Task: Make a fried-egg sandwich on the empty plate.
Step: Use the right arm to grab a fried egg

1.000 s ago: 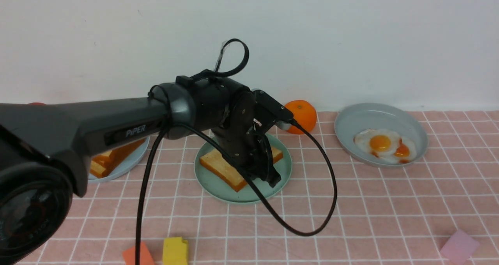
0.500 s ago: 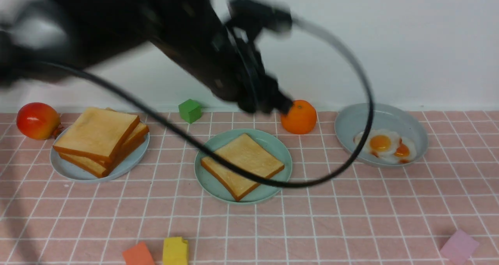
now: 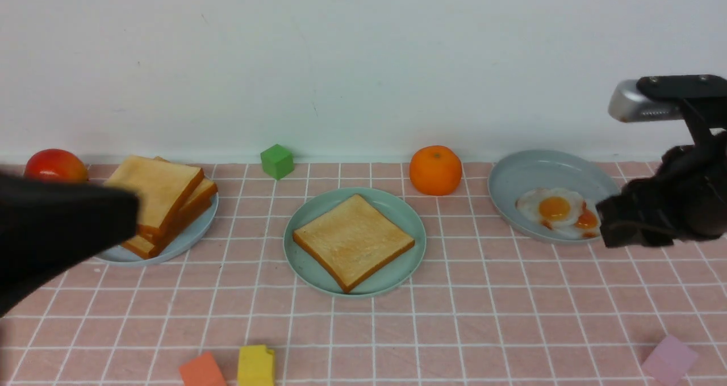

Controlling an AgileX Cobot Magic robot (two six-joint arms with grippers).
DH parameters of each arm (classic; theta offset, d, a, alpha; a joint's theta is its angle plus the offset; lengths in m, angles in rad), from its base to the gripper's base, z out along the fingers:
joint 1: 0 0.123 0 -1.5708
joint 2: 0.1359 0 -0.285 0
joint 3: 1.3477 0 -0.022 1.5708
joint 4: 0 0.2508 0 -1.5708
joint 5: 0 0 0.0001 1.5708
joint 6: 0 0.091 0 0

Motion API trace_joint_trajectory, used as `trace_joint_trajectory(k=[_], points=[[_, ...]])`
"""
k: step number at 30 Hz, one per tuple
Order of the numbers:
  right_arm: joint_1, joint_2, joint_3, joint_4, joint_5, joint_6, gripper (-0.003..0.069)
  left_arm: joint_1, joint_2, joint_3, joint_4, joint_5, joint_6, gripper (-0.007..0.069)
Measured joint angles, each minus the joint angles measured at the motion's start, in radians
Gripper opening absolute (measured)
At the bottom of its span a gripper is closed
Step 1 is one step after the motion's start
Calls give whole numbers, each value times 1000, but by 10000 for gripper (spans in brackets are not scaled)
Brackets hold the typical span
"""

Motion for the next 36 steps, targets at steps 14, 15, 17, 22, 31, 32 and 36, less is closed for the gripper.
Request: trace_joint_trajectory(k=[14, 15, 17, 22, 31, 32, 36], points=[[-232, 466, -359, 133, -26, 3, 286, 0, -144, 134, -20, -135, -60, -13], [-239, 495, -393, 146, -26, 3, 294, 0, -142, 134, -21, -138, -60, -13], [-249, 544, -439, 169, -26, 3, 311, 0, -140, 134, -22, -138, -60, -13], [-256, 716, -590, 204, -21, 3, 344, 0, -139, 134, -22, -173, -61, -13], [-258, 869, -736, 228, -17, 3, 350, 0, -139, 134, -25, -261, -61, -13], [-260, 881, -748, 228, -20, 3, 350, 0, -139, 134, -26, -261, -61, -13], [-262, 904, -764, 254, -27, 3, 350, 0, -139, 134, -26, -261, -60, -13]])
